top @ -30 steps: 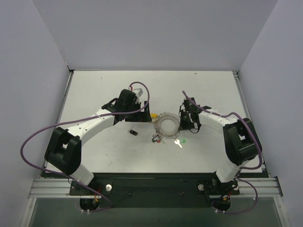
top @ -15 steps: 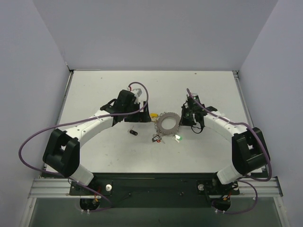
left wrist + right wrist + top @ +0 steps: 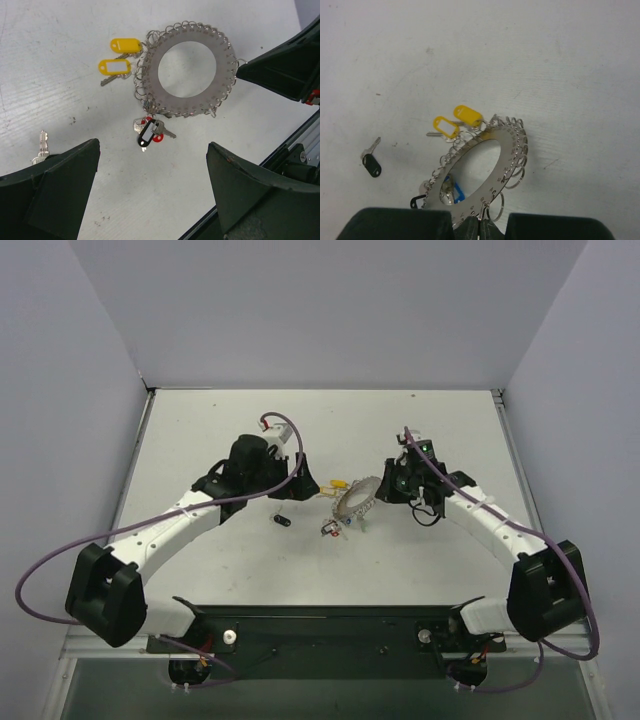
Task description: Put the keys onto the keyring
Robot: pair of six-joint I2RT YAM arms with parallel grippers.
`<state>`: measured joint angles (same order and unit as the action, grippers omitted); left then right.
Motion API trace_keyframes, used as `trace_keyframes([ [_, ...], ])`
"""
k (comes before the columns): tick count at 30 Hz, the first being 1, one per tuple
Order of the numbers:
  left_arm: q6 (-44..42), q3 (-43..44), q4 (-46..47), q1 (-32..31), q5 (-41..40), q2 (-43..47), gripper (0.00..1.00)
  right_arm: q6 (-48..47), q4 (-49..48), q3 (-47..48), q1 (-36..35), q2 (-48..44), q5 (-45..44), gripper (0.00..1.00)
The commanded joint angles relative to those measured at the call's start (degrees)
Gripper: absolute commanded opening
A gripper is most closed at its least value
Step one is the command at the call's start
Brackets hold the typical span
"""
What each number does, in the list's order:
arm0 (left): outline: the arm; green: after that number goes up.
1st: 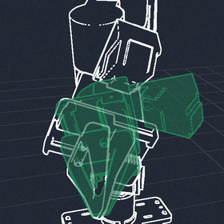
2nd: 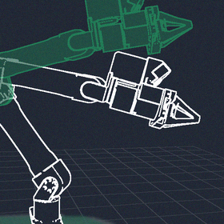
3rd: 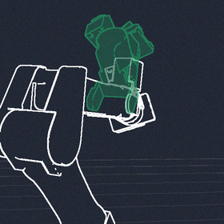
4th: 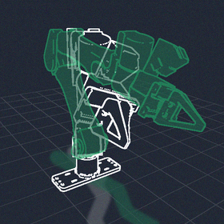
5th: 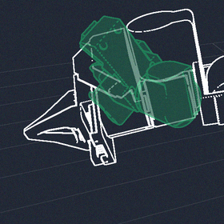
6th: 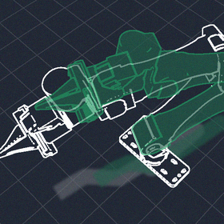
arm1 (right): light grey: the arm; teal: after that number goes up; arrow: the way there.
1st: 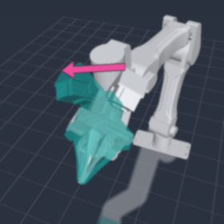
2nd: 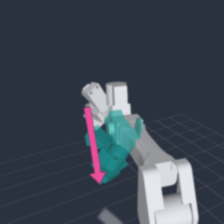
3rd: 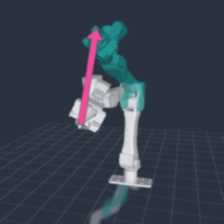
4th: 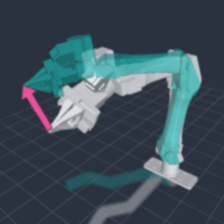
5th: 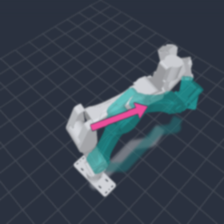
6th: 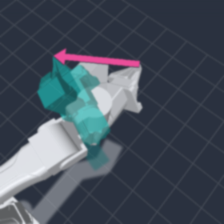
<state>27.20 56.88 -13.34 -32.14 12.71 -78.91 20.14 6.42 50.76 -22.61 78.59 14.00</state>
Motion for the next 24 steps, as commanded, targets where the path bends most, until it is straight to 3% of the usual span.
trace_keyframes([
  [1,-1.6,-1.9,8.8,0.3,2.6,5.8,0.98,-2.4,-1.8,1.3,-0.6,-4.6,4.1,0.0],
  [14,-3.6,-5.9,17.5,0.2,5.4,15.5,0.97,-4.5,-2.1,4.0,-0.6,-13.0,8.3,0.0],
  [24,-3.7,-6.9,17.9,0.2,5.6,17.0,0.98,-2.0,-5.2,2.1,-0.6,-10.6,9.4,0.0],
])
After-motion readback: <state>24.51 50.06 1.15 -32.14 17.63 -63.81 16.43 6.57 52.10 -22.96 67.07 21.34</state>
